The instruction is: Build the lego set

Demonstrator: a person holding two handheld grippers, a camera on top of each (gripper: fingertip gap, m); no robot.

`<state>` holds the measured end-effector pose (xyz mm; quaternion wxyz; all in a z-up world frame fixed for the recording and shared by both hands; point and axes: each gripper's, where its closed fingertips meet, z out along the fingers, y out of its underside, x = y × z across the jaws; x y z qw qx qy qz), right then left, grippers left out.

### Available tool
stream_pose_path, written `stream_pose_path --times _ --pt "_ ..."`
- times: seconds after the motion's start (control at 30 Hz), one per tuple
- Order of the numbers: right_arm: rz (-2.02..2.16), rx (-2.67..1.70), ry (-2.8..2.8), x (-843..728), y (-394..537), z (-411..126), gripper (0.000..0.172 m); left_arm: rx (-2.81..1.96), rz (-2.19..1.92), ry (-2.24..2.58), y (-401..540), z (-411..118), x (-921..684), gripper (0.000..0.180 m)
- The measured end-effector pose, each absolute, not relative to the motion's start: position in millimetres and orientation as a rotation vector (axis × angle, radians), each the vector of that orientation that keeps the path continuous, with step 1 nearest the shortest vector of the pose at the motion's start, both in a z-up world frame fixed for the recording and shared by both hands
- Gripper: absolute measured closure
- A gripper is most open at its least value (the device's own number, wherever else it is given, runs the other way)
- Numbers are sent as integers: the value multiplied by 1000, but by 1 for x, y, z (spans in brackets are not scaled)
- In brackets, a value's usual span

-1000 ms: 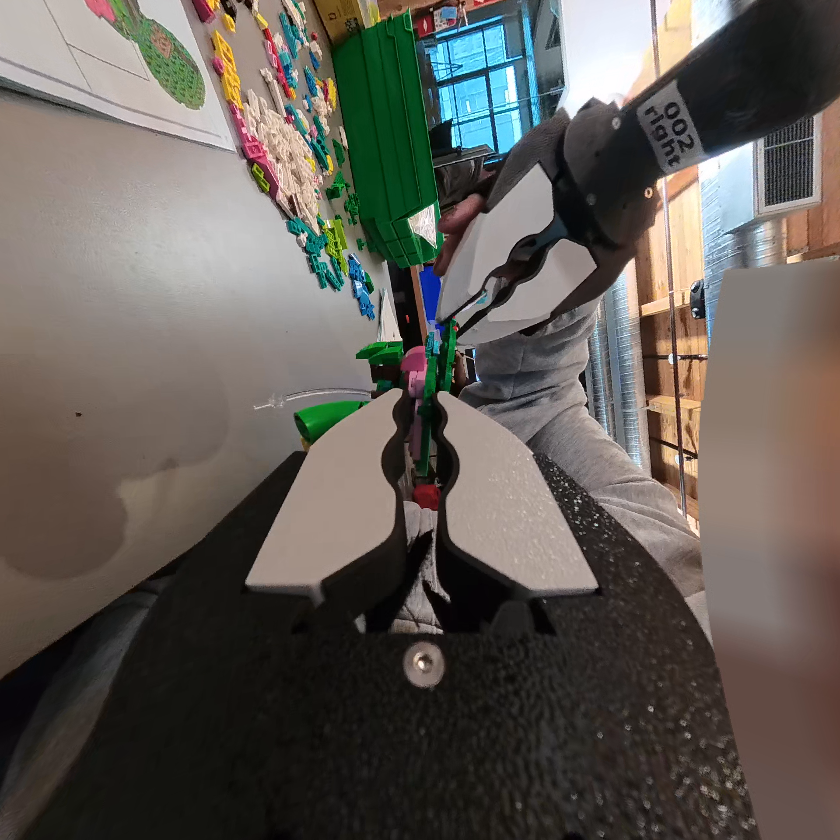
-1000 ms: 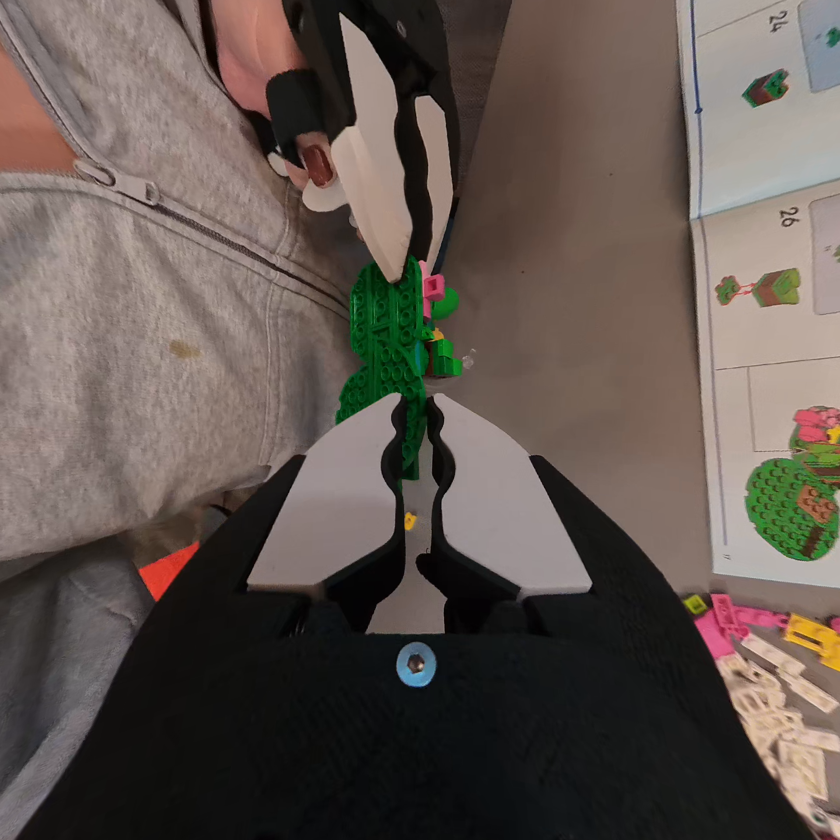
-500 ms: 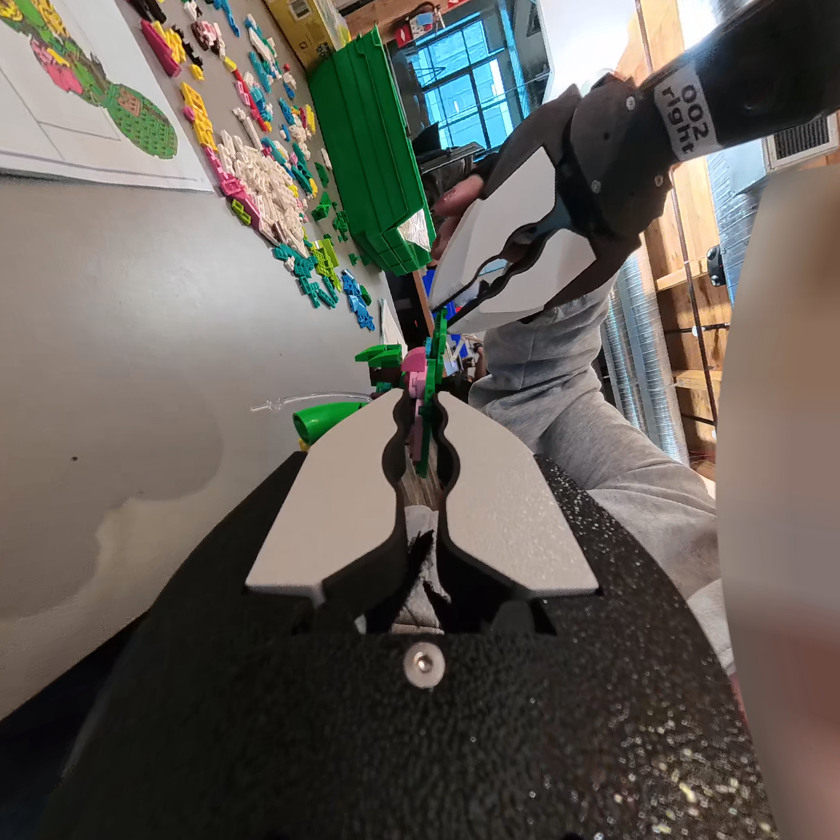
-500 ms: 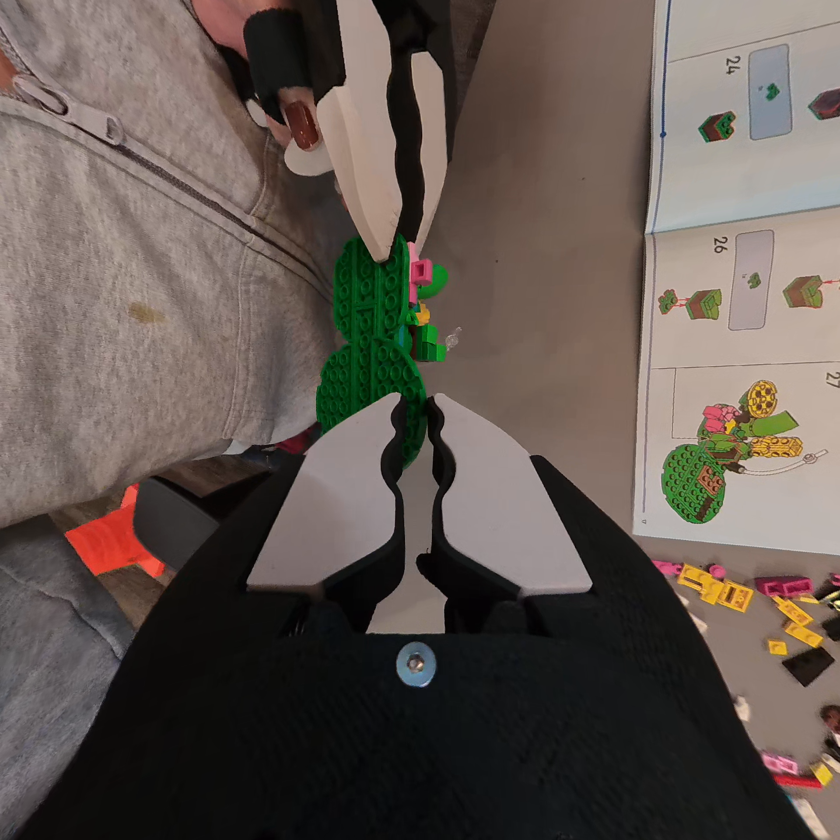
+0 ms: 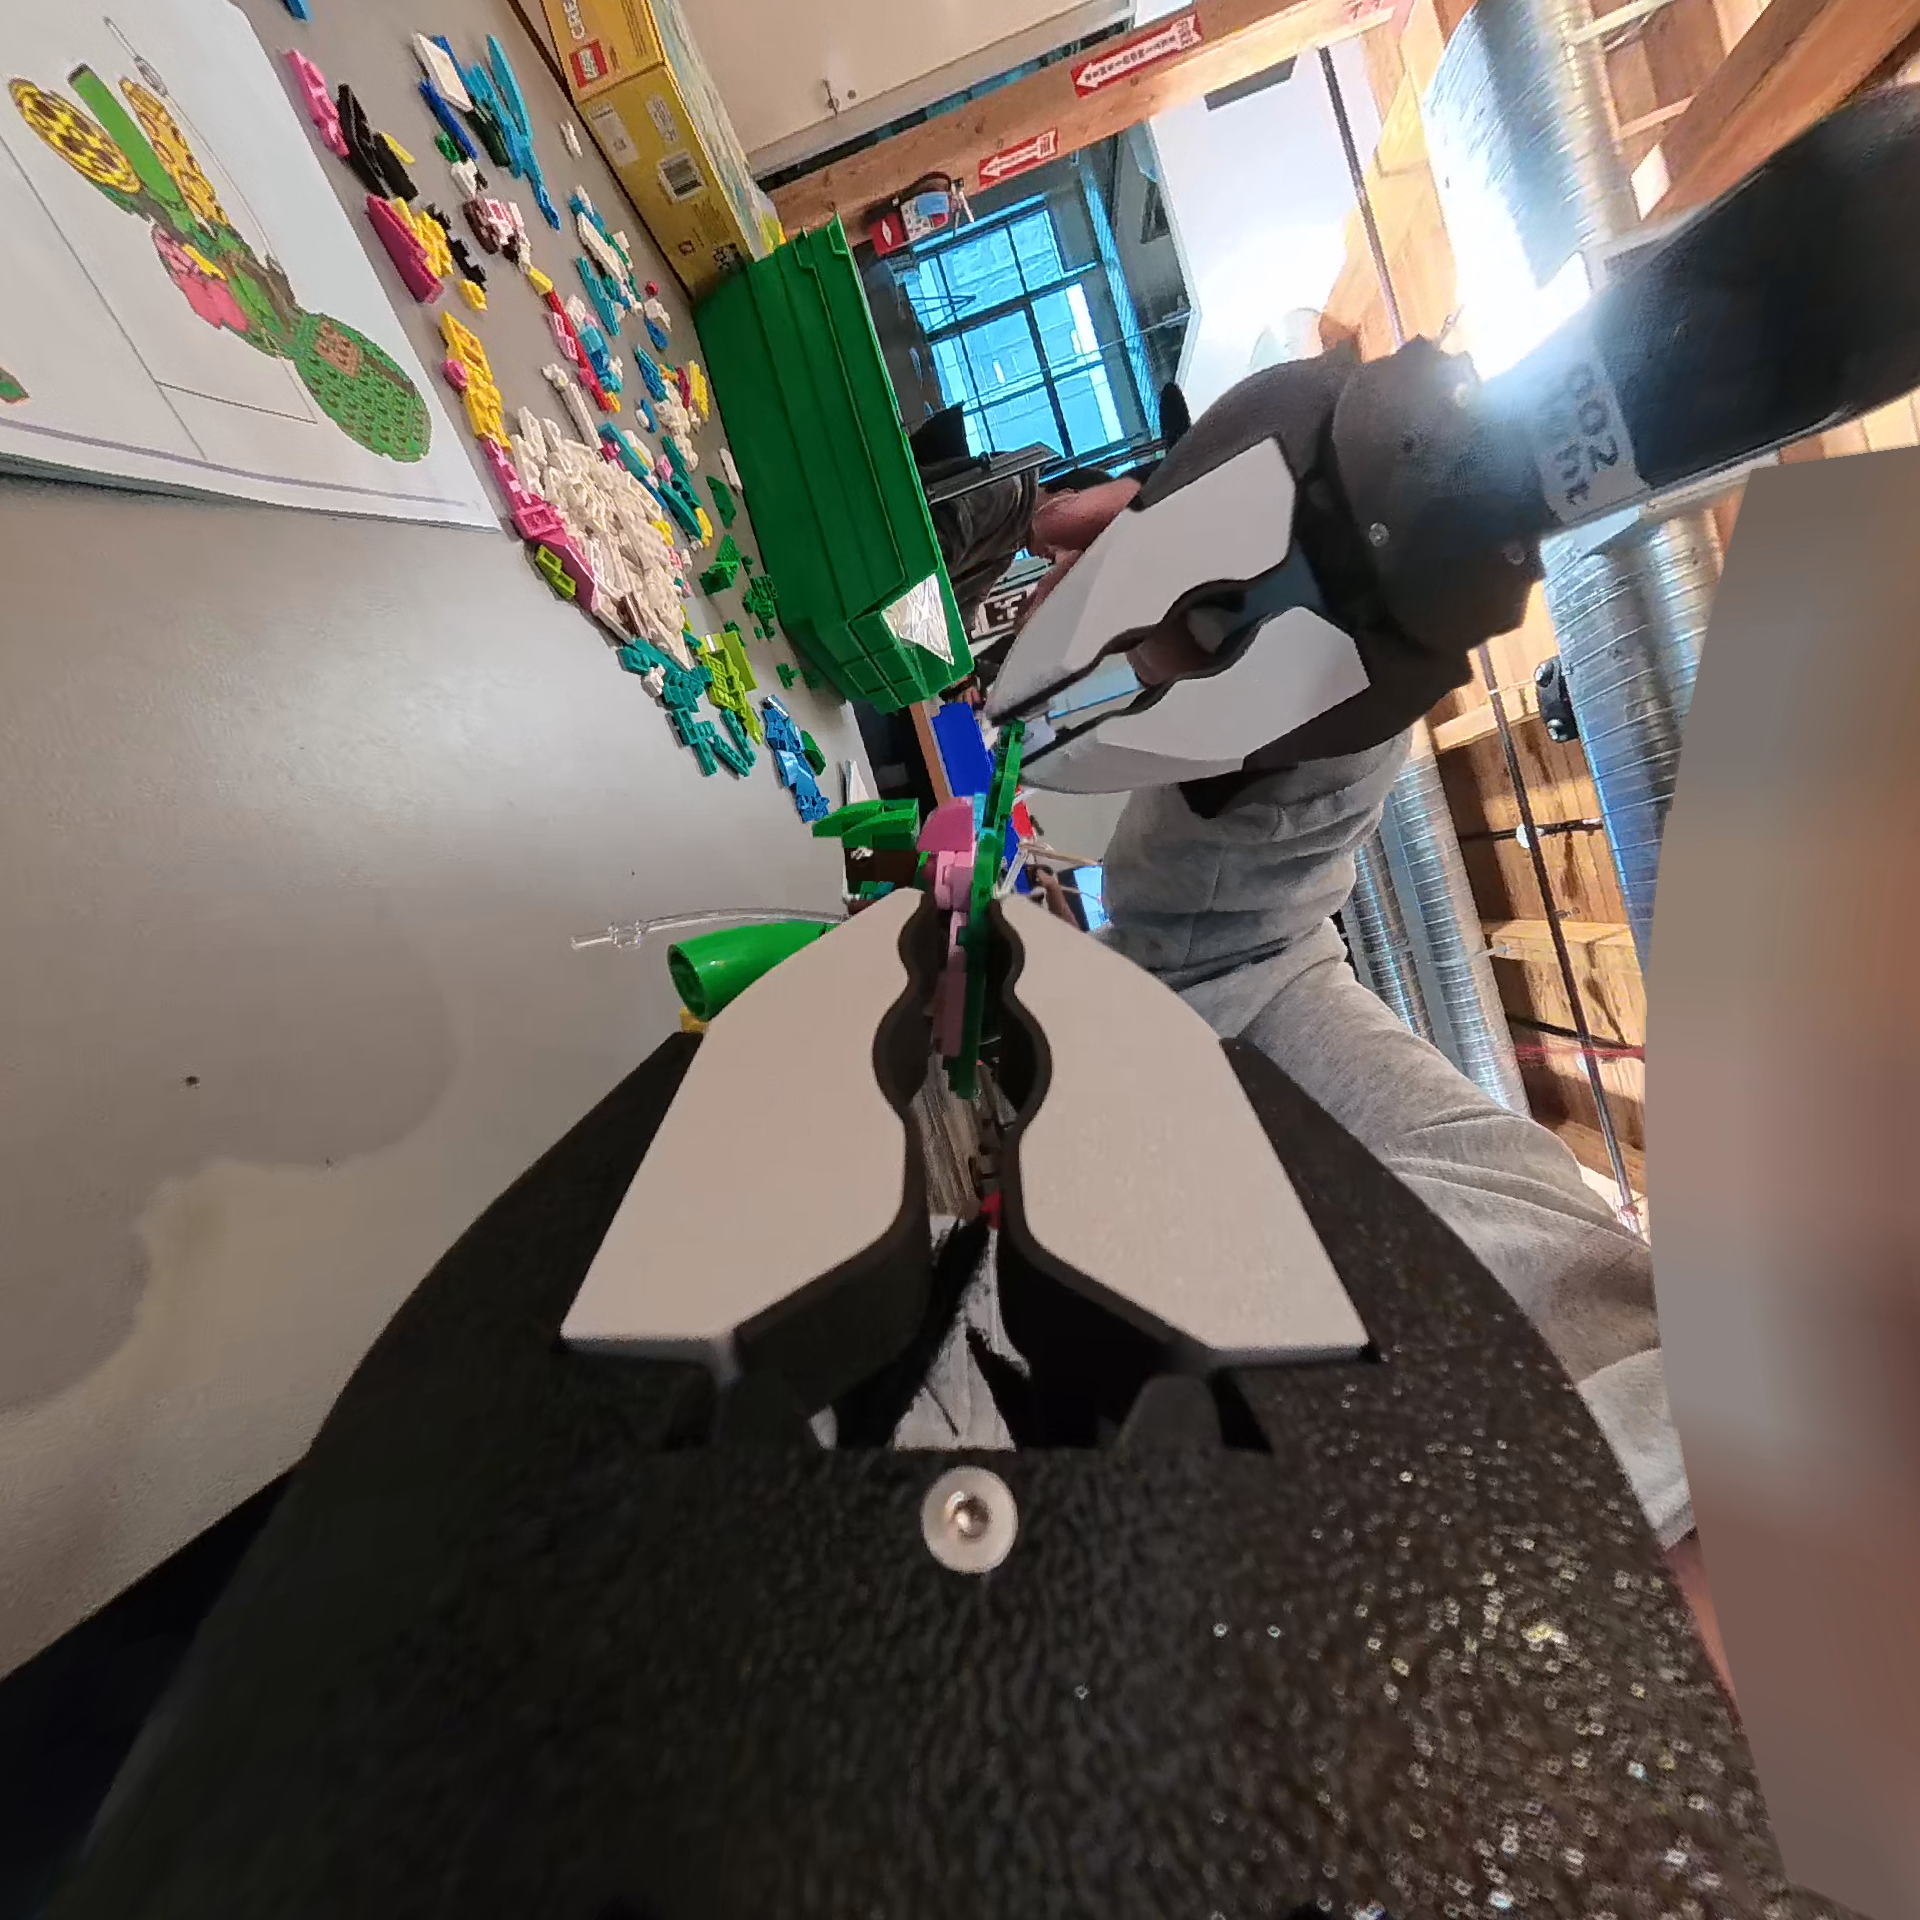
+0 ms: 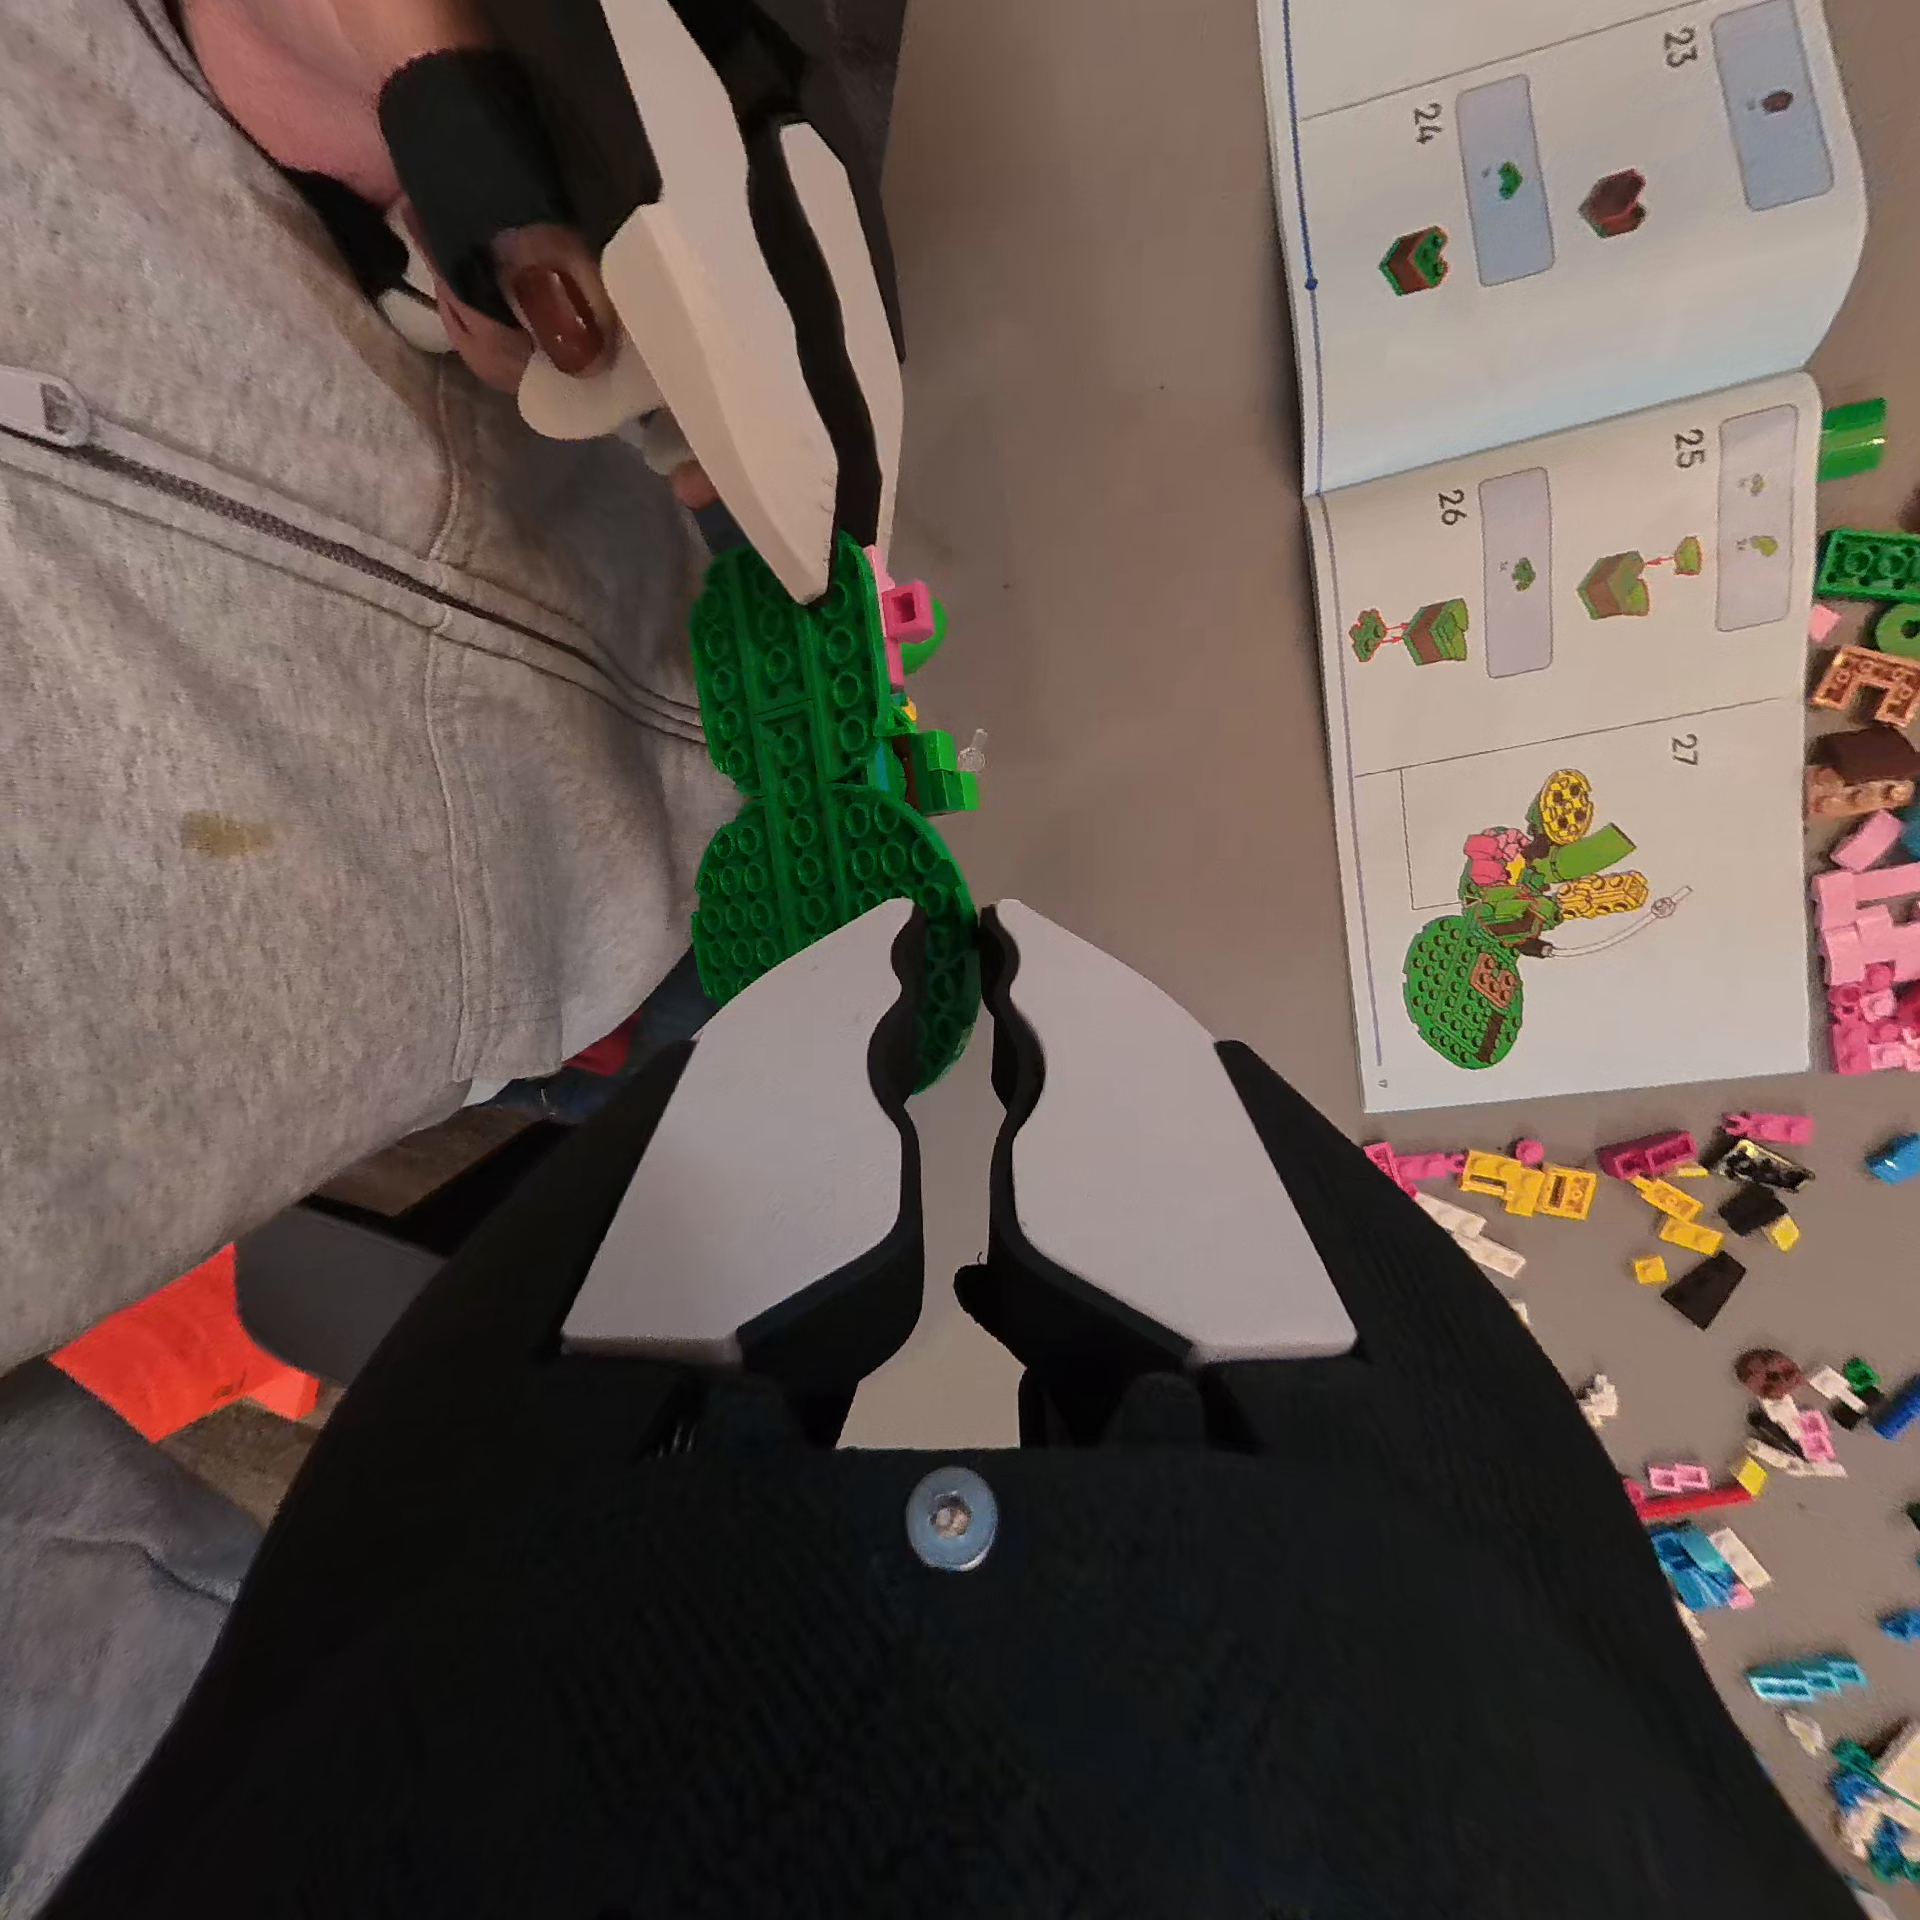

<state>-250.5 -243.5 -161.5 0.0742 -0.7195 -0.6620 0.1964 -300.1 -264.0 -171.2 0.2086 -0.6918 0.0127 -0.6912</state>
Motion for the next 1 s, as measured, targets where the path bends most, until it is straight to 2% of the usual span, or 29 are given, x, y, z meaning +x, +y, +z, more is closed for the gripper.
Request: stream_pose_path --times 1.0 --pt "533 -2156 -1876 -254 -236 -150 164 -1826 -1950 -9 -259 -163 -303 173"
